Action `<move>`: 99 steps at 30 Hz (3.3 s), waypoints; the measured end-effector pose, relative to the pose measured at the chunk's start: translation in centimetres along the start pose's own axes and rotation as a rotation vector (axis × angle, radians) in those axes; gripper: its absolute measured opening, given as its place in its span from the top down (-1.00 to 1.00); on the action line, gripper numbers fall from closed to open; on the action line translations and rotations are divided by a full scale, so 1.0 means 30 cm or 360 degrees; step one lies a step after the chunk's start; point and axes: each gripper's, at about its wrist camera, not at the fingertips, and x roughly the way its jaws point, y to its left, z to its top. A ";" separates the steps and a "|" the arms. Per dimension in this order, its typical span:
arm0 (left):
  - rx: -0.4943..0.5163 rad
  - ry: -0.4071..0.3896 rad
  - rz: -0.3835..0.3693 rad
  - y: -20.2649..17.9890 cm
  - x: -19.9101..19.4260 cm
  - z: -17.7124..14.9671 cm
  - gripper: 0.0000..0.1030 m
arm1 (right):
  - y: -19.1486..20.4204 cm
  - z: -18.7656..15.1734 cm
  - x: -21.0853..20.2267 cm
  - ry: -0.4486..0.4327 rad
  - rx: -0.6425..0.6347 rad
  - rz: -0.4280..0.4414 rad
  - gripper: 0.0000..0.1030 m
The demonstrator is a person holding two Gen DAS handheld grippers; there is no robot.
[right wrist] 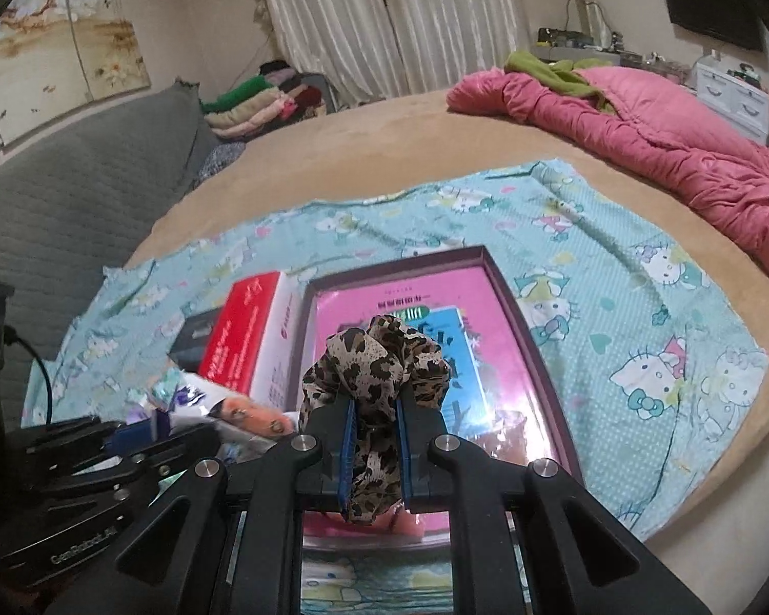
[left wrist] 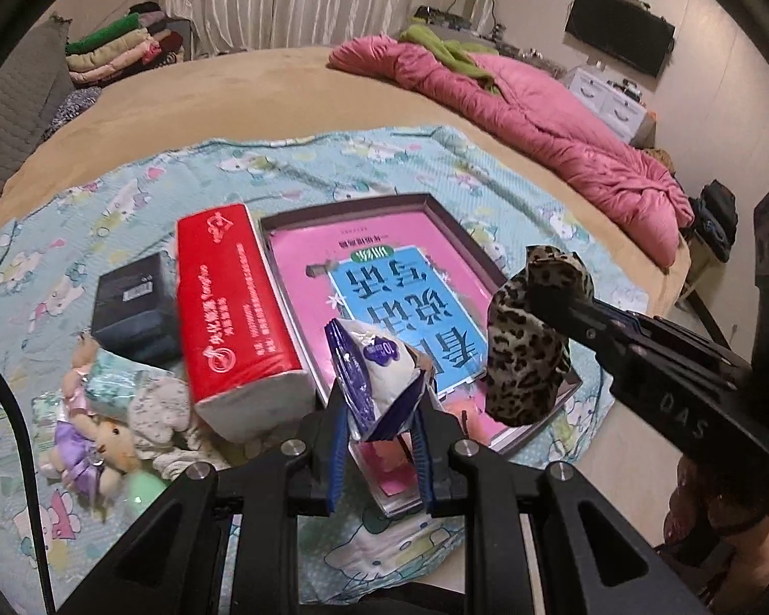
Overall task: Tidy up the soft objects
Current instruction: 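Carry the packet with left tool while right tool carries scrunchie over tray, then open left tool onto the tray while right tool releases the scrunchie there, then withdraw both tools from the tray back toward the pile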
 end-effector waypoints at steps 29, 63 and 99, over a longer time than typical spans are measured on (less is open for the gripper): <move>0.0048 0.0185 -0.0024 -0.038 0.200 0.023 0.52 | -0.108 -0.097 0.234 0.0215 0.0042 -0.0164 0.18; -0.0004 0.0165 -0.0024 -0.013 0.147 0.018 -0.33 | -0.144 -0.036 0.104 0.0062 0.0157 -0.0243 -0.43; -0.0150 -0.0009 0.0110 0.148 -0.125 -0.035 -0.57 | 0.064 0.008 -0.001 0.0004 -0.0038 -0.0250 -0.52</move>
